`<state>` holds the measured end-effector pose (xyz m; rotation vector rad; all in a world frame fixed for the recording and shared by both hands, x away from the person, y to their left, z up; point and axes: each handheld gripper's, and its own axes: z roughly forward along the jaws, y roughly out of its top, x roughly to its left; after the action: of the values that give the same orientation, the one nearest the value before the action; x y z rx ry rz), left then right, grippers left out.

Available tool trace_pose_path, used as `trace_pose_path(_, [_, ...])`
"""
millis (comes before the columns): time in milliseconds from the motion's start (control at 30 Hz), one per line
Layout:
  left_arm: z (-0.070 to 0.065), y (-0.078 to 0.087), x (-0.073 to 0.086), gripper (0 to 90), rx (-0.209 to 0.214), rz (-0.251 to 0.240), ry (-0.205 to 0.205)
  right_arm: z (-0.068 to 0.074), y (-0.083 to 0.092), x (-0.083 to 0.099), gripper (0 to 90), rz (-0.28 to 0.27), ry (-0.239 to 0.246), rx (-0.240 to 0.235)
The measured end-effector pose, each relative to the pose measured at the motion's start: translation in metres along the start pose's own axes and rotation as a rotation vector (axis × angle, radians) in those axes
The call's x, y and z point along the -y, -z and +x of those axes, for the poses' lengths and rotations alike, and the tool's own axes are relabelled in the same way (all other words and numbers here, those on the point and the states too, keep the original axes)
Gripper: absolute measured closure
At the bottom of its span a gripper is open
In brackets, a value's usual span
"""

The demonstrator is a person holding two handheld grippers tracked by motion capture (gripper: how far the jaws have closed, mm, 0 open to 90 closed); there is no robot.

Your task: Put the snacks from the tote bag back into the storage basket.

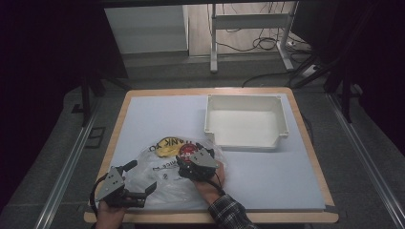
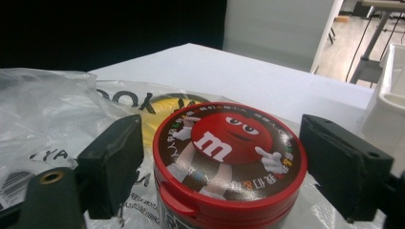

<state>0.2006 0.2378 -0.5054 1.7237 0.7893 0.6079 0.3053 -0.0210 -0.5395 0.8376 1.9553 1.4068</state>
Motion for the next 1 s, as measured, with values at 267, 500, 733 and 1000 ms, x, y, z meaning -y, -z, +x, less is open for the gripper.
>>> trace_pose_path(267, [0.0,-0.0001,0.0,0.4,0.001,0.0,-0.001,-0.0003,-0.0028,-0.0009,24.8,0.046,-0.015,0.013])
trace_pose_path(500, [-0.0002,-0.0001,0.0,0.4,0.0,0.0,-0.002,0.0009,-0.0027,-0.0009,25.8,0.049,-0.013,0.021])
trace_pose_path(733, [0.0002,0.0001,0.0,0.4,-0.001,0.0,-0.002,0.0018,-0.0016,-0.001,26.1,0.045,-0.012,0.025])
trace_pose_path(1000, [0.0007,0.0005,0.0,0.4,-0.004,-0.001,-0.003,0.0027,0.0002,-0.0016,26.2,0.036,-0.005,0.027])
